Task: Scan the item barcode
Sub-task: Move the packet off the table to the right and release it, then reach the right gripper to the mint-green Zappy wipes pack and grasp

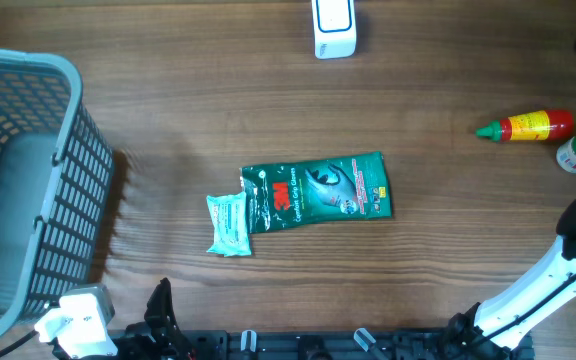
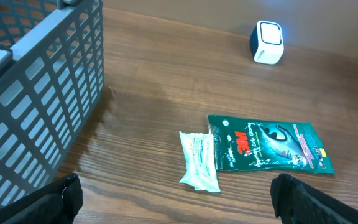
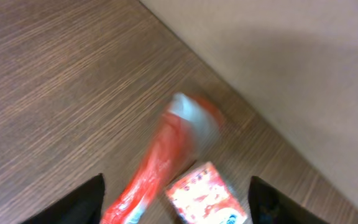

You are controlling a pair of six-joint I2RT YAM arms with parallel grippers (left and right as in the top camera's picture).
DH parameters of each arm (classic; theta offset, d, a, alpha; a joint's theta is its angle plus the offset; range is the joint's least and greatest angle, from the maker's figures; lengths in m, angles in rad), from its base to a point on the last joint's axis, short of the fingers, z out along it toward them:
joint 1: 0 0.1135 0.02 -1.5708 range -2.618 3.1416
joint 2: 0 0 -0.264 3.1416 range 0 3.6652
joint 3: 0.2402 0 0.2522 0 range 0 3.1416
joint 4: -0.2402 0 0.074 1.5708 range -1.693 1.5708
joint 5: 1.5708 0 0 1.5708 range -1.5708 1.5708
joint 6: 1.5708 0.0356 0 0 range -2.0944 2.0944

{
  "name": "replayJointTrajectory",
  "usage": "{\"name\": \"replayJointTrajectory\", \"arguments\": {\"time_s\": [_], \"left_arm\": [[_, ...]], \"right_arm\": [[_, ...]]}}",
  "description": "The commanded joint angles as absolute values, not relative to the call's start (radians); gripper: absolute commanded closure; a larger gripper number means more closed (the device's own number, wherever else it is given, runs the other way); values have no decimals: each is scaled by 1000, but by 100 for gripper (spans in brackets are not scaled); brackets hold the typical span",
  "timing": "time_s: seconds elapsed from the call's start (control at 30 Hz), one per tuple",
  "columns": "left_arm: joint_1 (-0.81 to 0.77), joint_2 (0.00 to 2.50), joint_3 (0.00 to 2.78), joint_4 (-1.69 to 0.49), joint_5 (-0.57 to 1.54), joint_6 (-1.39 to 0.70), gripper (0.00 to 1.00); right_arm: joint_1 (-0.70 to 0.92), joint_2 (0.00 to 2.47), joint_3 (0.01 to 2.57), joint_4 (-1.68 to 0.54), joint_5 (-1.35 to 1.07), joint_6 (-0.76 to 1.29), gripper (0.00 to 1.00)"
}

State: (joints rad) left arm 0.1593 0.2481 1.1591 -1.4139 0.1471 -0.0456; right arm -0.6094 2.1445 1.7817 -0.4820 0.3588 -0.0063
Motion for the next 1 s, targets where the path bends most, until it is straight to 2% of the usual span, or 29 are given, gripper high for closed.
{"name": "replayJointTrajectory", "arguments": {"time_s": [0.0, 0.03, 0.07, 0.2, 0.37, 0.53, 0.6, 0.63, 0.7, 0.77, 0.8, 0.87, 0.97], "left_arm": [[166, 246, 1156, -1412, 155, -44, 0], [166, 246, 1156, -1412, 155, -44, 0], [166, 246, 1156, -1412, 155, -44, 0], [166, 246, 1156, -1412, 155, -44, 0], [166, 246, 1156, -1412, 155, -44, 0], [166, 246, 1156, -1412, 155, -44, 0], [166, 246, 1156, -1412, 155, -44, 0], [166, 246, 1156, -1412, 155, -44, 0], [166, 246, 1156, -1412, 155, -44, 0], [166, 246, 1156, -1412, 155, -44, 0], [166, 246, 1156, -1412, 155, -44, 0], [166, 246, 1156, -1412, 155, -44, 0], [166, 246, 1156, -1412, 156, -44, 0]], "right_arm": [[-603, 2129, 1774, -519, 324, 82, 15], [-602, 2111, 1774, -527, 323, 89, 2], [-599, 2082, 1774, -535, 323, 113, 1], [-559, 1932, 1774, -543, 185, 186, 0], [-407, 1715, 1774, -610, -247, 292, 0], [-98, 1661, 1774, -725, -323, 351, 0], [20, 1680, 1774, -763, -324, 436, 0], [137, 1710, 1774, -804, -351, 550, 0], [232, 1747, 1774, -834, -397, 624, 0], [345, 1801, 1774, -878, -463, 627, 0], [459, 1861, 1774, -925, -464, 592, 1], [617, 1961, 1774, -940, -387, 529, 1], [744, 2051, 1774, -970, -305, 571, 11]]}}
